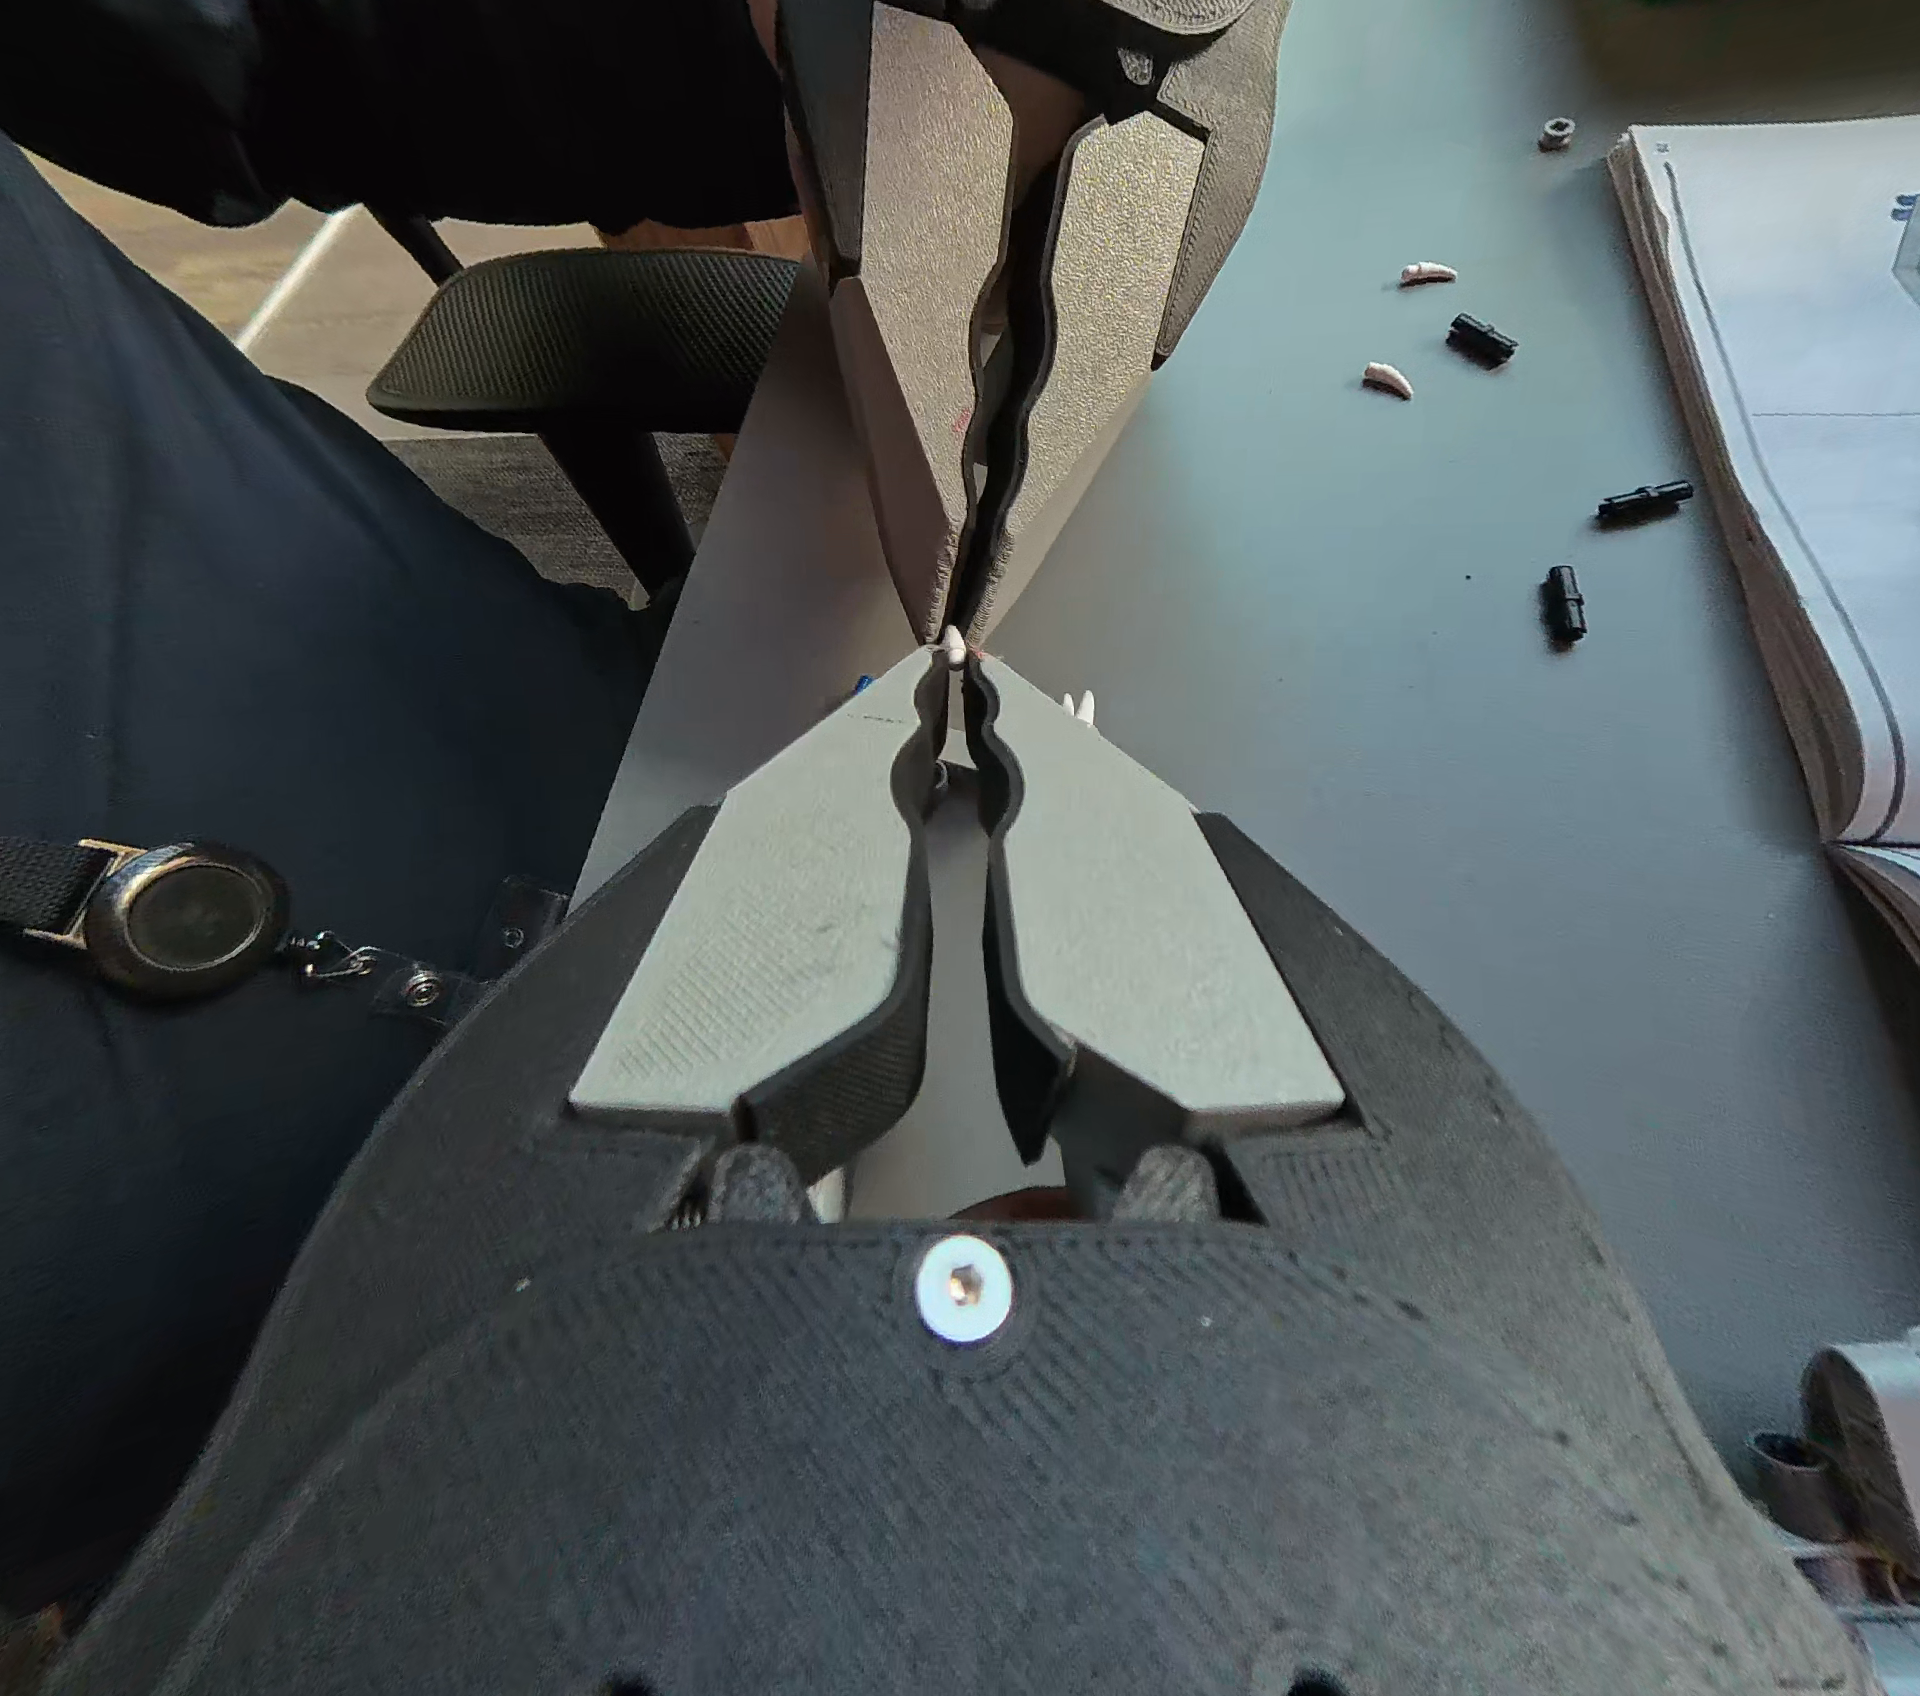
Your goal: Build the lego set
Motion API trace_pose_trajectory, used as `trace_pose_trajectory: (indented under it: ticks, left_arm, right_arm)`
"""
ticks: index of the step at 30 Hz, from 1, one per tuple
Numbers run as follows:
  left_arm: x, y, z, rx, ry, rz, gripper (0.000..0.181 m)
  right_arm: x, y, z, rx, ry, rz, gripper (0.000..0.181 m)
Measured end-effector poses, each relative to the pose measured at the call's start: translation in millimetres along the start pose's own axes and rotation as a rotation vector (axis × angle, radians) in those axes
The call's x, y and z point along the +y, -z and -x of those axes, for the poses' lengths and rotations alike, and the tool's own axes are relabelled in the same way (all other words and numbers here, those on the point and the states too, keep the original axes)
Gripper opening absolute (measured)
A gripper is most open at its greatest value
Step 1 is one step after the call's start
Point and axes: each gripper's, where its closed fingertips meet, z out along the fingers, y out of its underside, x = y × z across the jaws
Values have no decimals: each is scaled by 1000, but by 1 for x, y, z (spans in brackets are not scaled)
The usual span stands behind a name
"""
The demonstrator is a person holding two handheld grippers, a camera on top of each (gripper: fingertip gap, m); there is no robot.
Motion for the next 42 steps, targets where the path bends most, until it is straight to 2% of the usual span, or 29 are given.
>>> trace_pose_trajectory:
  ticks: [8, 40, 42]
  left_arm:
    - [-4, 4, 2, -56, -23, -22, 3]
    - [-9, 2, -1, -19, -18, -78, 0]
    - [-9, 3, 1, -28, -14, -79, 0]
  right_arm:
    - [1, 1, -2, -4, -31, -1, 0]
    - [-3, 3, 0, -11, -42, -26, 0]
    - [-3, 4, -3, -4, -61, -32, 6]
